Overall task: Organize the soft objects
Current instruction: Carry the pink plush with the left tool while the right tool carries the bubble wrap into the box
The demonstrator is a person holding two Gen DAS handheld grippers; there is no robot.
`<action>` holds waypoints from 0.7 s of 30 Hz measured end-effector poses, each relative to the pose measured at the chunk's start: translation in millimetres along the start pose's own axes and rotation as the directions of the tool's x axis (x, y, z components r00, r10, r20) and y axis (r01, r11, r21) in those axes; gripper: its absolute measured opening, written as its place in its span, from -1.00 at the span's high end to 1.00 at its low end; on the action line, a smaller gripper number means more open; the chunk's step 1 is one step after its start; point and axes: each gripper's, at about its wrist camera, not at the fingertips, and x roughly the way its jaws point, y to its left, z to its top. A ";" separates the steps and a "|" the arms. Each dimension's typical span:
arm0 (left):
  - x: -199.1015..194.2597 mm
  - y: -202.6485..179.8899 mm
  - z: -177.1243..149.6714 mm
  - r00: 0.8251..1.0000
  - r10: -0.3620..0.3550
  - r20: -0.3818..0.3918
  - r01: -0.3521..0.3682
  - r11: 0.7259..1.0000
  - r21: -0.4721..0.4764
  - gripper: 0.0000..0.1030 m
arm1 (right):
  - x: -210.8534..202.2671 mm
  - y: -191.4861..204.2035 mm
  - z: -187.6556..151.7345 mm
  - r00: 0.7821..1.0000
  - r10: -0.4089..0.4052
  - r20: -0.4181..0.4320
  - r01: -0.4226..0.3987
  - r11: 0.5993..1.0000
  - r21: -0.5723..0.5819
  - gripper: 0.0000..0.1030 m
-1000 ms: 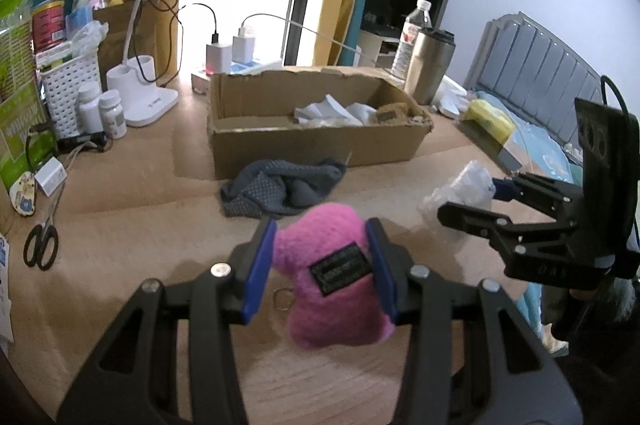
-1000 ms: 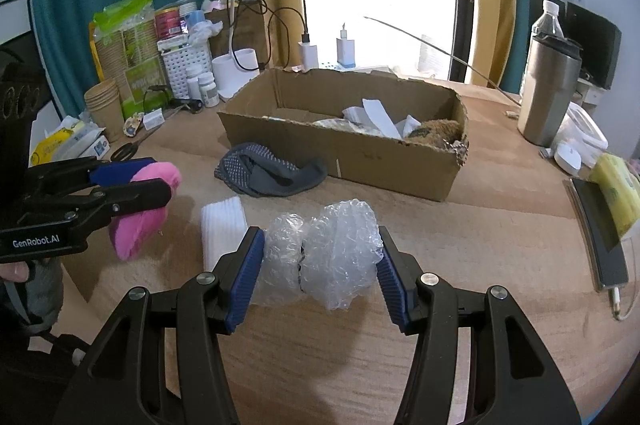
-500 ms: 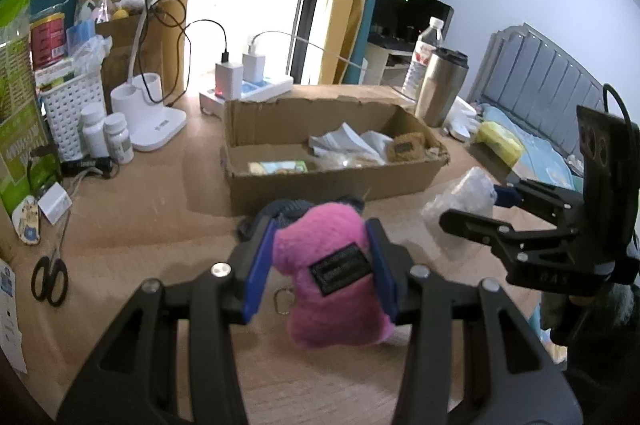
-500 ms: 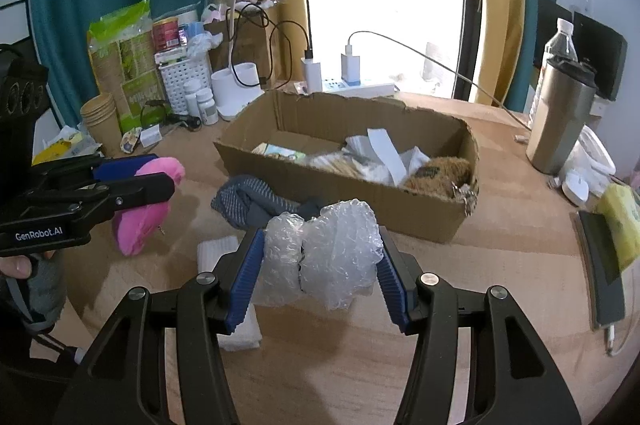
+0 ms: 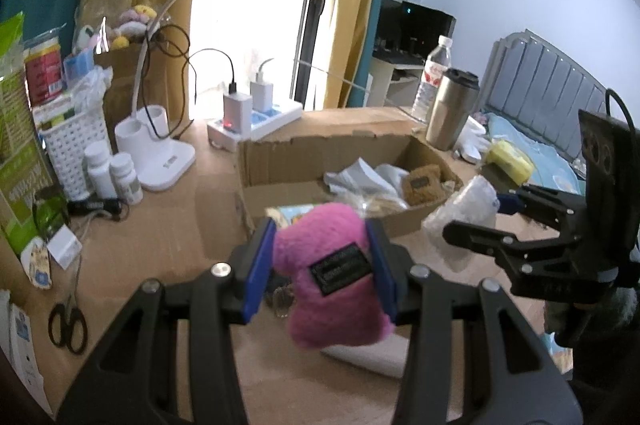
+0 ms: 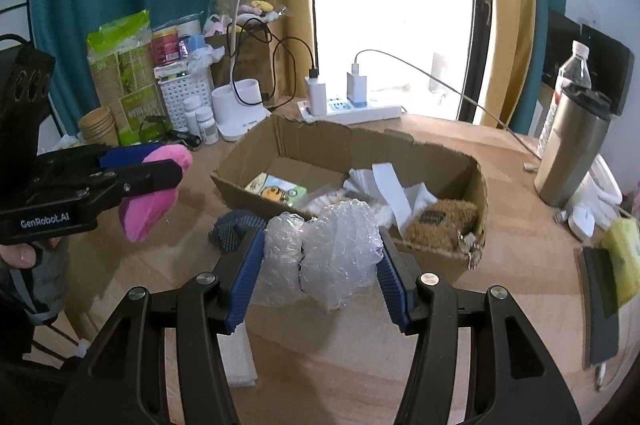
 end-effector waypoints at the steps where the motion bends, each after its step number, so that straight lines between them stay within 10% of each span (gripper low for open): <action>1: 0.9 0.9 2.8 1.000 -0.001 0.005 0.001 1.000 0.000 0.09 | 1.3 -1.0 2.1 1.000 0.000 0.001 0.000 1.000 -0.001 -0.12; 21: 30.2 15.2 37.1 1.000 -0.016 0.013 0.015 0.999 0.028 0.09 | 29.9 -6.5 32.1 0.999 0.034 0.027 -0.035 0.999 0.004 -0.12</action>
